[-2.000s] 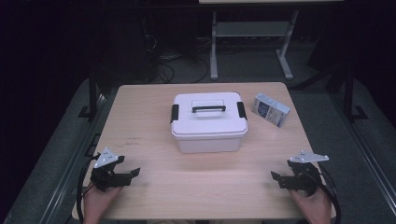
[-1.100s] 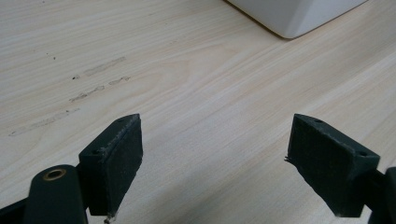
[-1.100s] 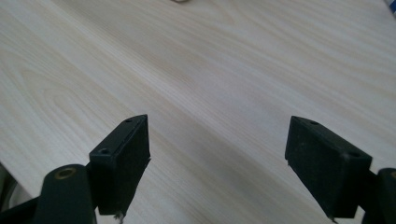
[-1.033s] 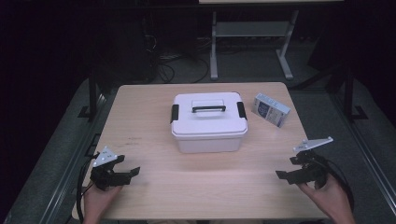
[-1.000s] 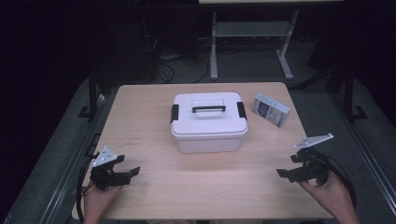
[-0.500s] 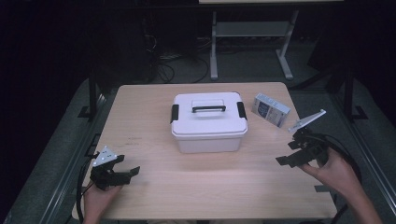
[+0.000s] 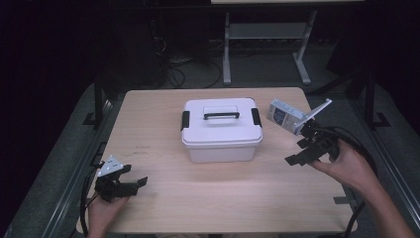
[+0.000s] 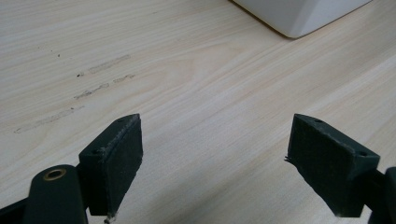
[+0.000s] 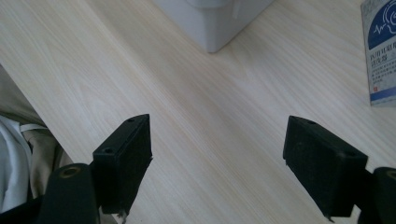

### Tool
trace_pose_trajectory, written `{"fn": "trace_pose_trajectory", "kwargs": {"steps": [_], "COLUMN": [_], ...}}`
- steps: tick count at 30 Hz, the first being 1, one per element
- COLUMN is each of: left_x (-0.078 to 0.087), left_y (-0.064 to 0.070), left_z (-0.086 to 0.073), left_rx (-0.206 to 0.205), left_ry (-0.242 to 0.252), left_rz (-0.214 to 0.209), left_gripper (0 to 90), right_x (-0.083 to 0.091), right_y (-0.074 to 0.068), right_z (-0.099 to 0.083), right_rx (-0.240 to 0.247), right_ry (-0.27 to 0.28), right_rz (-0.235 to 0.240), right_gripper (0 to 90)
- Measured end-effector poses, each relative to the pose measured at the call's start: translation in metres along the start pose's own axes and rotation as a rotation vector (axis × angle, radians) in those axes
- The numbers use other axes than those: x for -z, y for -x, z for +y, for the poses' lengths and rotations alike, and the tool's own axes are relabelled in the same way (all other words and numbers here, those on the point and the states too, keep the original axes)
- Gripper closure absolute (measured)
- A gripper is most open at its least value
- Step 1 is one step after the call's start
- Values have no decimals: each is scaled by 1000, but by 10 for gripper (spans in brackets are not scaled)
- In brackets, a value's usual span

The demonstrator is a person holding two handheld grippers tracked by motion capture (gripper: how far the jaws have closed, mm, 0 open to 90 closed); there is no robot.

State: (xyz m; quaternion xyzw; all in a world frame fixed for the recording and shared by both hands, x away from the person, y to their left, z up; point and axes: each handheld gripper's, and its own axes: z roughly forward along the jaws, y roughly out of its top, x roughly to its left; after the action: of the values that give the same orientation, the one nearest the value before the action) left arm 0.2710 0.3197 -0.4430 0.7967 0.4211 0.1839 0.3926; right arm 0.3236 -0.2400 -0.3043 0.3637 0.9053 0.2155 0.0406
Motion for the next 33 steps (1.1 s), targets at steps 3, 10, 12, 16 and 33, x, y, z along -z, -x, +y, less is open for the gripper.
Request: {"fn": "trace_pose_trajectory", "kwargs": {"steps": [3, 10, 12, 16, 33], "left_x": [0, 1, 1, 1, 3], "left_y": [0, -2, -2, -2, -4], "left_z": [0, -1, -1, -1, -2], "left_rx": [7, 9, 9, 8, 26], "left_ry": [-1, 1, 1, -2, 7], "left_rz": [-2, 3, 3, 3, 4], "left_gripper": [174, 174, 174, 174, 174], "right_x": [4, 7, 7, 7, 8], "right_y": [-3, -6, -6, -8, -10], "right_z": [10, 27, 29, 41, 77], "right_rx": [15, 35, 34, 49, 88], "right_ry": [-13, -35, -36, -50, -79], "right_rz": [3, 0, 3, 10, 36], "right_gripper": [231, 230, 230, 230, 228]}}
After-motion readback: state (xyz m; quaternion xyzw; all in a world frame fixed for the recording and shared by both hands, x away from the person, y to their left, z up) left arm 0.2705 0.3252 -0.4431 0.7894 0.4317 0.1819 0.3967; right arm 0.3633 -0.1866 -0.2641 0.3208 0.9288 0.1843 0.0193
